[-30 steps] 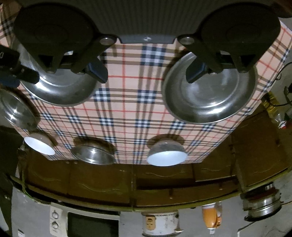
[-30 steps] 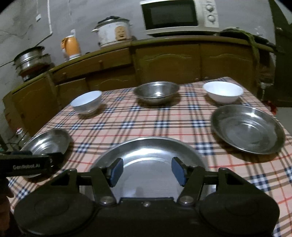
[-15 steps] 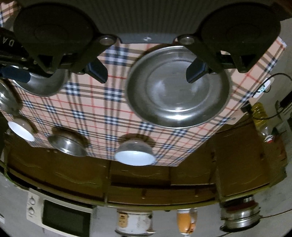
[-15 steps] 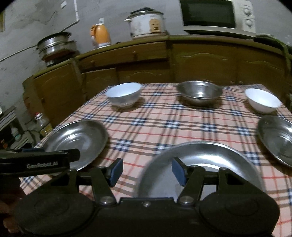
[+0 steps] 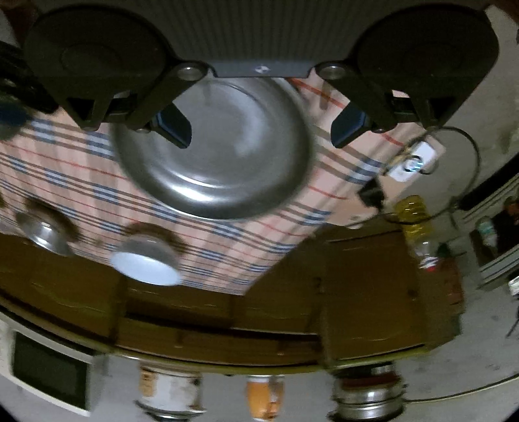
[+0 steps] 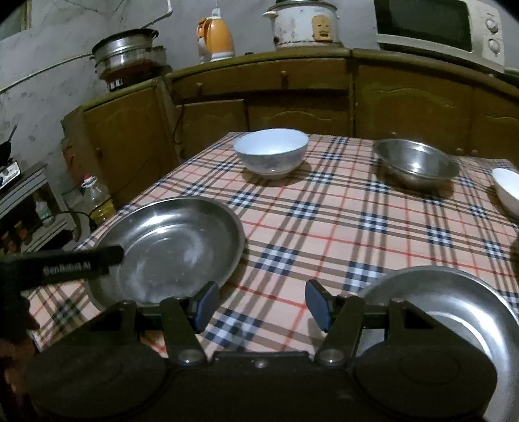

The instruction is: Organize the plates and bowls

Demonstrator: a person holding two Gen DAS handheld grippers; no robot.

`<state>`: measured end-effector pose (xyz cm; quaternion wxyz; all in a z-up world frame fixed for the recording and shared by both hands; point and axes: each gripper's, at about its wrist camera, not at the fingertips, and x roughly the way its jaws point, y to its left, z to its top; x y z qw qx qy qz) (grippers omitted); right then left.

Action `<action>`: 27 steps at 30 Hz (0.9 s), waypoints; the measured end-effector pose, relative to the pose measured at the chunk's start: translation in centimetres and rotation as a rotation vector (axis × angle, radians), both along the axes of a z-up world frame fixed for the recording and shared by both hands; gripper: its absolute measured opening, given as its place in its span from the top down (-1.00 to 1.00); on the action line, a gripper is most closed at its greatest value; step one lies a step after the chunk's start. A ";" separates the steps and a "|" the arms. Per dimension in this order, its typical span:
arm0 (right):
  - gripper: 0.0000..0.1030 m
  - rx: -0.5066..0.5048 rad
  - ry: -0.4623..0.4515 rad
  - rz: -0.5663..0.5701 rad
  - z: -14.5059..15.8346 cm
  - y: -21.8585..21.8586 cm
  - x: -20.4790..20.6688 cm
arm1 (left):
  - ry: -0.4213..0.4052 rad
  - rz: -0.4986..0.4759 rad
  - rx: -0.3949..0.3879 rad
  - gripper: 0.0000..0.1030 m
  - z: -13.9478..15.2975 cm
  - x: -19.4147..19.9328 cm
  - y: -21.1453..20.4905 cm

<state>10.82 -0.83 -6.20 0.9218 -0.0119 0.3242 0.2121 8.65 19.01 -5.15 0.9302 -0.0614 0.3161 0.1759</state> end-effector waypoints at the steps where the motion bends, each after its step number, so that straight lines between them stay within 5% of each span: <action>1: -0.40 0.000 0.006 0.004 -0.1 0.4 0.3 | 0.004 0.023 0.001 -0.86 -0.1 0.4 0.9; 10: -0.40 0.005 0.071 0.036 -1.5 3.8 3.8 | 0.044 0.043 0.006 -0.79 -1.1 3.6 4.1; 16: -0.40 0.032 0.119 0.021 -2.4 5.2 5.8 | 0.075 0.026 -0.027 -0.47 -1.9 4.4 5.0; 20: -0.38 0.036 0.141 0.016 -2.9 5.8 6.7 | 0.085 0.005 -0.051 0.06 -2.2 4.7 5.2; 21: -0.35 0.036 0.141 0.014 -2.9 5.8 6.8 | 0.087 -0.005 -0.055 0.28 -2.2 4.7 5.1; 23: 0.20 0.040 0.144 0.015 -3.1 5.9 7.0 | 0.090 -0.020 -0.058 0.53 -2.4 4.8 4.8; 27: 0.60 0.001 0.121 -0.013 -3.1 5.7 6.8 | 0.070 -0.019 -0.055 0.63 -2.1 4.5 4.6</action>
